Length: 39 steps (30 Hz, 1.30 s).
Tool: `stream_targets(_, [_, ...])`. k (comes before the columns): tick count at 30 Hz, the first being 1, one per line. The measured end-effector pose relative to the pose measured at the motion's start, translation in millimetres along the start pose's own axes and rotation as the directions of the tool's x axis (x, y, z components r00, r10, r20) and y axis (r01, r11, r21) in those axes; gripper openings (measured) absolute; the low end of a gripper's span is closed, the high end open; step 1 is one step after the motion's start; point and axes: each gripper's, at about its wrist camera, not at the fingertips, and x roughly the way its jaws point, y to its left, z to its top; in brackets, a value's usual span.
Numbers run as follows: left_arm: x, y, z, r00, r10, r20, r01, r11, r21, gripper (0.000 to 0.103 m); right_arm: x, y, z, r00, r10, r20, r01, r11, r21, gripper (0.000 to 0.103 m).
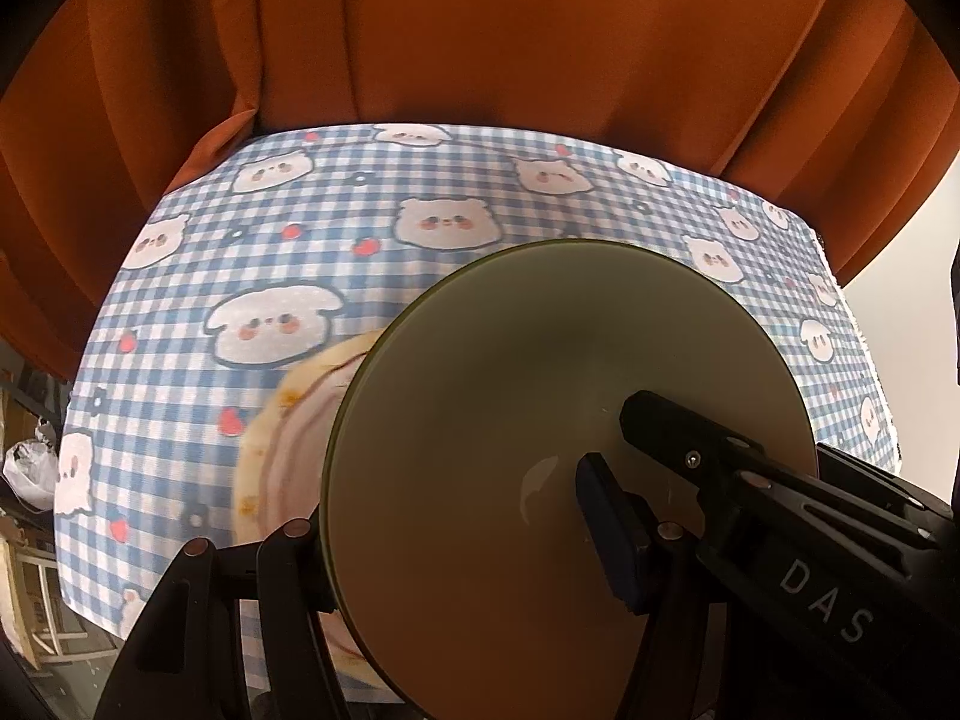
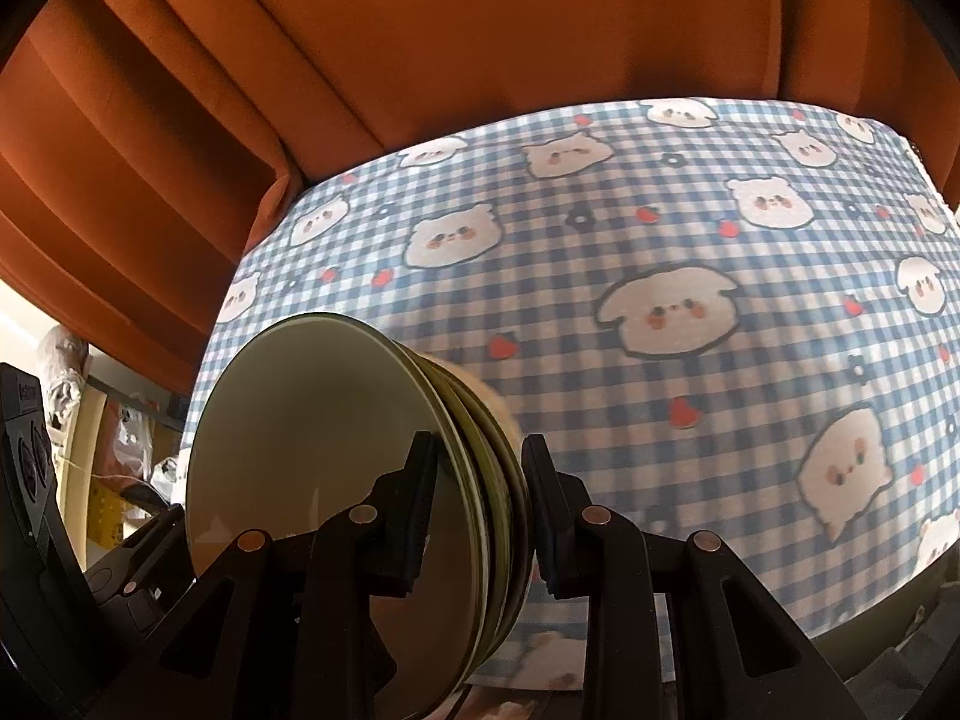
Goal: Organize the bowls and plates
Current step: 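Lower the bowls onto the center of the red-rimmed plate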
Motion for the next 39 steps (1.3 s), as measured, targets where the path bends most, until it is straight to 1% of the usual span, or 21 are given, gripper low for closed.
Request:
stream_targets(8, [4,38,-3,0.999,-0.01,-0.033,0.01,1.0,0.009,0.064,21,38,-9,1.0,-0.006,-0.019,0.007,1.0,0.019,0.032])
stream_targets(16, [13,54,-4,0.996,-0.037,-0.078,0.038,0.999,0.014,0.064,36,53,-15,0.998,-0.033,-0.048,0.035,0.998,0.043,0.032])
stream_targets(24, [27,68,0,0.991,-0.068,-0.117,0.067,0.998,-0.005,0.063,51,58,-10,0.994,-0.066,-0.09,0.071,0.996,0.05,0.032])
stream_targets(28, [29,66,4,0.991,-0.072,-0.115,0.074,0.997,0.019,0.062,55,60,-7,0.991,-0.09,-0.099,0.095,0.994,0.047,0.032])
stream_targets(33, [31,56,6,0.99,-0.08,-0.117,0.088,0.993,0.072,0.062,55,54,-7,0.988,-0.116,-0.099,0.124,0.989,0.08,0.032])
stream_targets(39, [32,47,6,0.991,-0.08,-0.106,0.093,0.988,0.122,0.062,53,45,-10,0.984,-0.149,-0.093,0.16,0.98,0.117,0.036])
